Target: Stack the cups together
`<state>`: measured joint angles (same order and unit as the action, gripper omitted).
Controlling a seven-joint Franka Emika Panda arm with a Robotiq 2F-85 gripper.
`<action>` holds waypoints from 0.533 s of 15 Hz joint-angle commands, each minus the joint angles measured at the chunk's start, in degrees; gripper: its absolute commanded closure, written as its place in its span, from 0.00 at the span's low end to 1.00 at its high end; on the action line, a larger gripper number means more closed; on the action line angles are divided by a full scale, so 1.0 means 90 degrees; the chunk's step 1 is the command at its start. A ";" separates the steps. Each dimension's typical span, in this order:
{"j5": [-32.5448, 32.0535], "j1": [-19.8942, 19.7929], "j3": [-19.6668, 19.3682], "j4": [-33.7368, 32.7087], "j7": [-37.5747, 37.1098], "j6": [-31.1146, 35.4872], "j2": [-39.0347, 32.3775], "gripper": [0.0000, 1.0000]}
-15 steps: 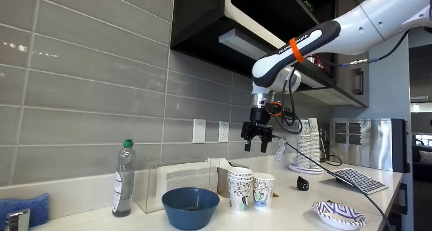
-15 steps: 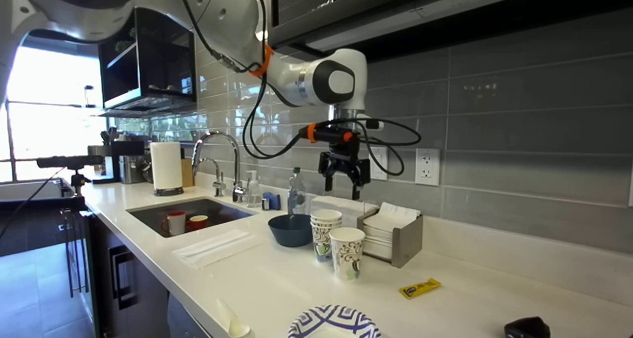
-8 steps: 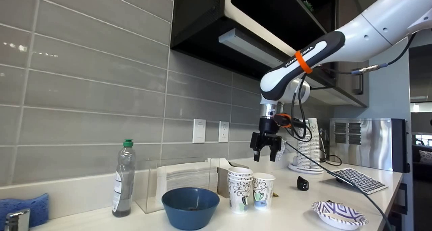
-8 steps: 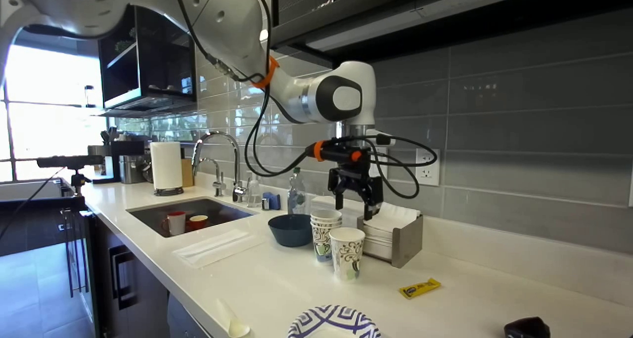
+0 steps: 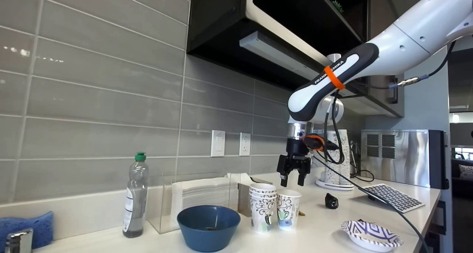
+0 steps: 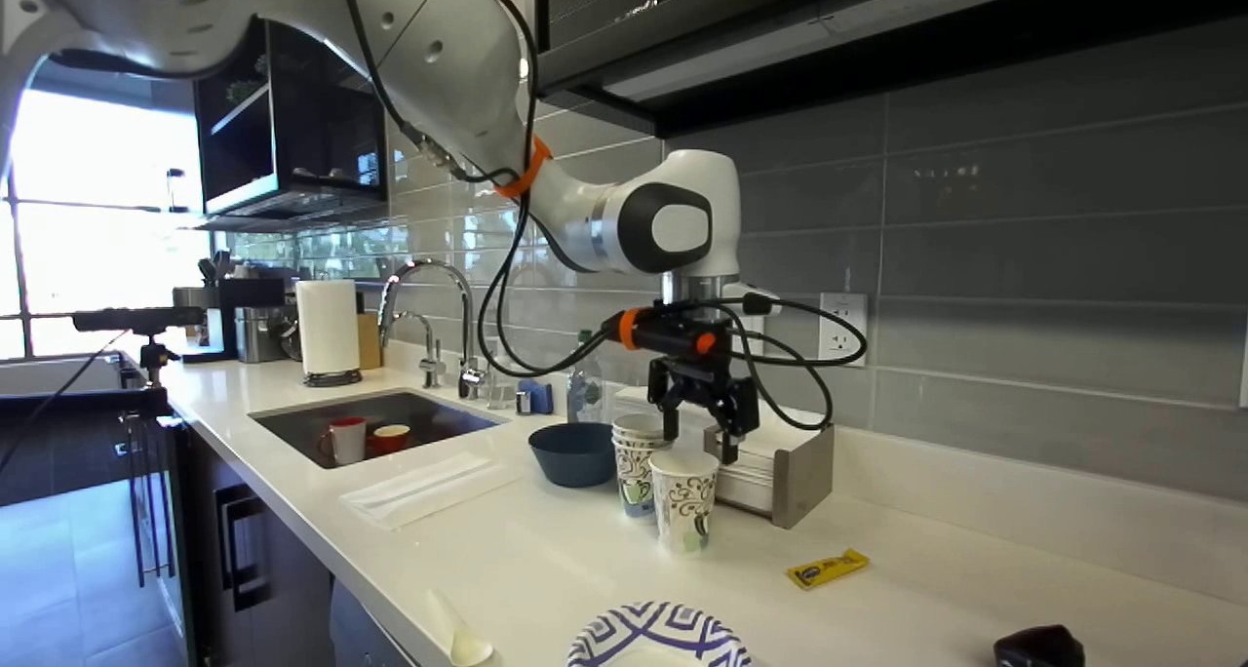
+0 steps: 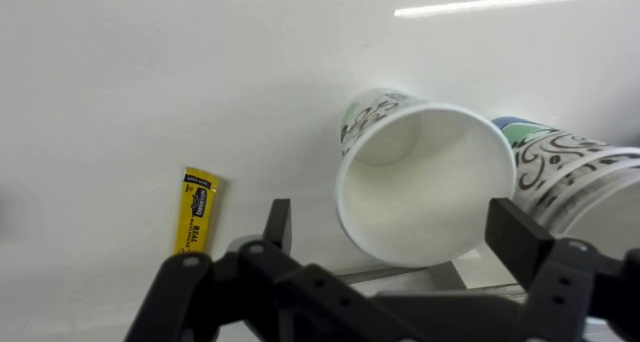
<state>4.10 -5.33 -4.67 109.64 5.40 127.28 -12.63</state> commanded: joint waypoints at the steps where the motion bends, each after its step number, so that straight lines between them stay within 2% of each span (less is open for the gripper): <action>1: -0.0081 -0.0081 -0.0015 0.0379 0.0154 0.0270 0.0185 0.00; 2: -0.0064 -0.0082 -0.0006 0.0321 0.0153 0.0289 0.0095 0.00; 3: -0.0059 -0.0094 -0.0005 0.0352 0.0164 0.0298 0.0093 0.10; 4: -0.0052 -0.0106 -0.0004 0.0371 0.0181 0.0296 0.0087 0.26; 8: -0.0026 -0.0115 0.0009 0.0462 0.0241 0.0282 0.0088 0.56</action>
<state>4.10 -5.94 -4.75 112.23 6.32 128.61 -12.63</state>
